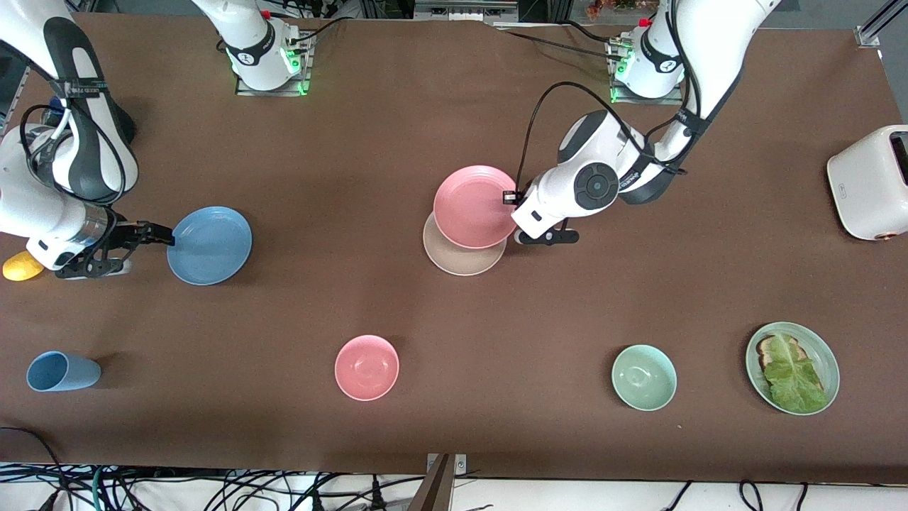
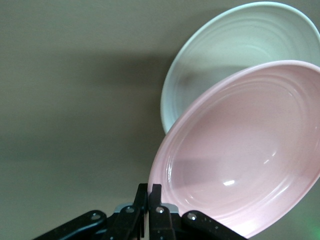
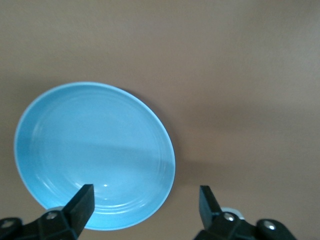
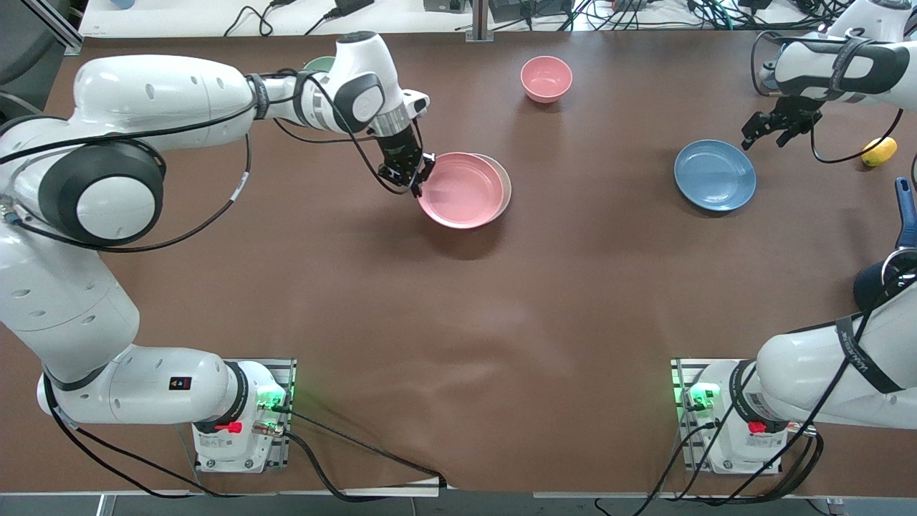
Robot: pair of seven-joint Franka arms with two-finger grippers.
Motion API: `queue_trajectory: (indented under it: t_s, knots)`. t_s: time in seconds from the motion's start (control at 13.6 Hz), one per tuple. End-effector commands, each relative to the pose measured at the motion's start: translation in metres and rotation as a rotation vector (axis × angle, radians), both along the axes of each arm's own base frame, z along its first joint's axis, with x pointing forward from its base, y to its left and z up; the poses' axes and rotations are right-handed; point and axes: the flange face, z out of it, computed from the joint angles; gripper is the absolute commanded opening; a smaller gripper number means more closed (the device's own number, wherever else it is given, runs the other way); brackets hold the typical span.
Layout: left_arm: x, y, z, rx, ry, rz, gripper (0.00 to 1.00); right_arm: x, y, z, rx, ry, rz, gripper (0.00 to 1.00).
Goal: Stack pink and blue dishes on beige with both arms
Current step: 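Lower the pink plate onto the beige plate and open the left gripper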
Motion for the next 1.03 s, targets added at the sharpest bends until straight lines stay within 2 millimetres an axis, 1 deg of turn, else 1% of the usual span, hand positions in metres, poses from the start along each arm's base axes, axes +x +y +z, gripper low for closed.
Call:
queue_trajectory:
  t_s: [0.0, 0.07, 0.22, 0.29, 0.37, 0.44, 0.51, 0.66, 0.88, 0.95]
  knots:
    - [-0.001, -0.013, -0.022, -0.013, -0.002, 0.031, 0.0, -0.021, -0.008, -0.014, -0.006, -0.015, 0.001, 0.82]
    - [0.001, -0.014, -0.026, -0.005, -0.007, 0.038, 0.0, -0.024, -0.009, -0.021, -0.008, -0.016, -0.001, 0.78]
    - [0.005, -0.014, -0.032, -0.001, -0.003, 0.056, 0.0, -0.026, -0.015, -0.037, -0.008, -0.013, -0.014, 0.73]
    - [0.006, -0.012, -0.034, 0.001, -0.002, 0.059, 0.0, -0.027, -0.015, -0.042, -0.009, -0.017, -0.009, 0.73]
    - [0.007, -0.011, -0.035, 0.002, -0.001, 0.062, 0.0, -0.027, -0.016, -0.044, -0.008, -0.019, -0.002, 0.7]
    - [0.007, -0.012, -0.038, 0.002, 0.004, 0.064, 0.0, -0.028, -0.018, -0.05, -0.006, -0.013, -0.004, 0.68]
    - [0.012, -0.011, -0.038, -0.003, 0.002, 0.07, 0.0, -0.029, -0.022, -0.053, -0.007, -0.014, -0.01, 0.64]
    - [0.017, -0.01, -0.041, -0.007, 0.005, 0.083, 0.0, -0.029, -0.022, -0.062, -0.008, -0.016, -0.008, 0.6]
    - [0.023, -0.012, -0.045, -0.009, 0.016, 0.107, 0.0, -0.029, -0.021, -0.067, -0.008, -0.017, -0.006, 0.46]
    - [0.026, -0.011, -0.047, -0.014, 0.025, 0.121, 0.24, -0.029, -0.021, -0.068, -0.008, -0.017, -0.006, 0.41]
